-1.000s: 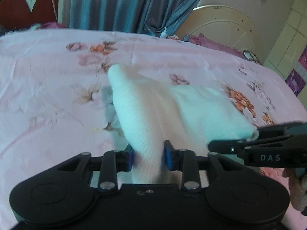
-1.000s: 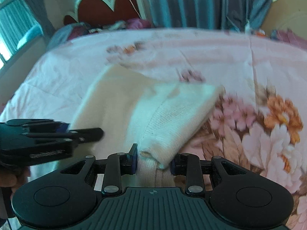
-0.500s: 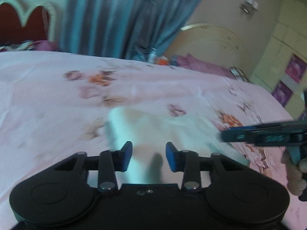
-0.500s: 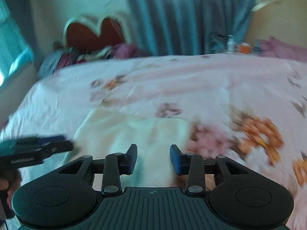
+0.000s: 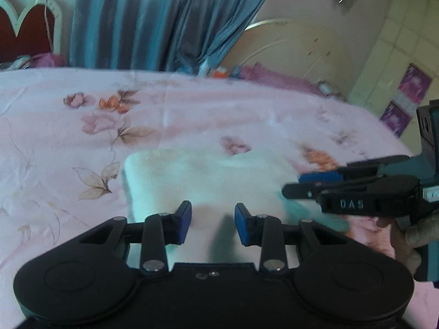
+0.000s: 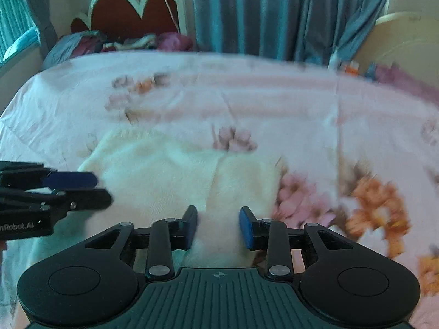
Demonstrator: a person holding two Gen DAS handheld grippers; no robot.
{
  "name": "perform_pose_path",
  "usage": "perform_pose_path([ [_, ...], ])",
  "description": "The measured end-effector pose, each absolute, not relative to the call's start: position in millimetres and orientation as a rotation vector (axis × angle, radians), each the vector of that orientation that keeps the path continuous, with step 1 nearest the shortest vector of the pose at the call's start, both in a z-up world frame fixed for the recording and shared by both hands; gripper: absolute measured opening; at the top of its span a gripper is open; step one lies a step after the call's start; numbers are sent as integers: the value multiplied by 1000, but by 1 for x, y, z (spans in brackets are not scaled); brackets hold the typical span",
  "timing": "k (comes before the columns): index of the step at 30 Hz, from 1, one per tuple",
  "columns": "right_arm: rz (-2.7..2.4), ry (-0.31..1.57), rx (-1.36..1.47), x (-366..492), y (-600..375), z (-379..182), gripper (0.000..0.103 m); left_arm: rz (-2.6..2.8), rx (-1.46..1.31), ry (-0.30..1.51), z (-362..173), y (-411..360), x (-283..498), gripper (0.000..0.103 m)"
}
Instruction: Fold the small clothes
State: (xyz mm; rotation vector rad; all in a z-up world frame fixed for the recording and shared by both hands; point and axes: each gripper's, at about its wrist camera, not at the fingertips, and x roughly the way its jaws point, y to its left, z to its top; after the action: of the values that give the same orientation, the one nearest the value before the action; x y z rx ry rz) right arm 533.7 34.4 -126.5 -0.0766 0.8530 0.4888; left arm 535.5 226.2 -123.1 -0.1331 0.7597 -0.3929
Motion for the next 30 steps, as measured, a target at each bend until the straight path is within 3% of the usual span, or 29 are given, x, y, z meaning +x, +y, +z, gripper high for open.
perform_pose_path([
  [6, 541, 884, -206, 503, 42, -144, 33, -364, -89, 718, -130, 217, 504, 32],
  [13, 642, 825, -165, 441, 21, -108, 33, -334, -89, 717, -118, 216, 446, 32],
  [21, 629, 951, -263, 403, 16, -149, 33, -281, -74, 797, -138, 196, 404, 28],
  [30, 572, 937, -99, 378, -28, -126, 33, -204, -44, 793, -130, 186, 371, 28],
])
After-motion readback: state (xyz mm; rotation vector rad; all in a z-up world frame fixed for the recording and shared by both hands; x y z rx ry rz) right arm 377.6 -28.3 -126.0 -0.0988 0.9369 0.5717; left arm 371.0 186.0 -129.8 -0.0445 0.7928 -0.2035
